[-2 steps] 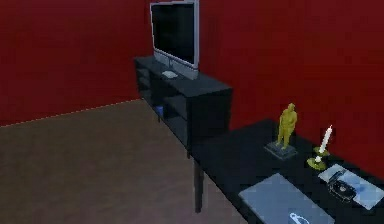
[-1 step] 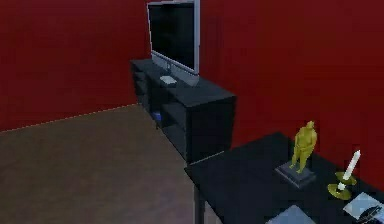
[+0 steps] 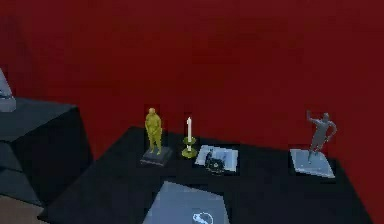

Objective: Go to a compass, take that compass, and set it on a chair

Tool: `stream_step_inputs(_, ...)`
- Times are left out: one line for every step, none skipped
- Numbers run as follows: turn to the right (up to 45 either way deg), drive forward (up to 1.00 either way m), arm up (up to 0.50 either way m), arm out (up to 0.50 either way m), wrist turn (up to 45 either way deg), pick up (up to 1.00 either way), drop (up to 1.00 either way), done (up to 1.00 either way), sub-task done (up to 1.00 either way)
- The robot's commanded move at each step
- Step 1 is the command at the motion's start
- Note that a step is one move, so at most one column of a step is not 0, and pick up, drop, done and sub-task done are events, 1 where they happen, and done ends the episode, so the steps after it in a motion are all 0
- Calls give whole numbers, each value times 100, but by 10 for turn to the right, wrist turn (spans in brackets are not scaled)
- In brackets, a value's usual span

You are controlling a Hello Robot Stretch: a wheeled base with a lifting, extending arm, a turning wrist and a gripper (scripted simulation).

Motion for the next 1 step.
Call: stream_step_inputs(450, 0, 0, 0, 0, 0, 0, 0, 0)
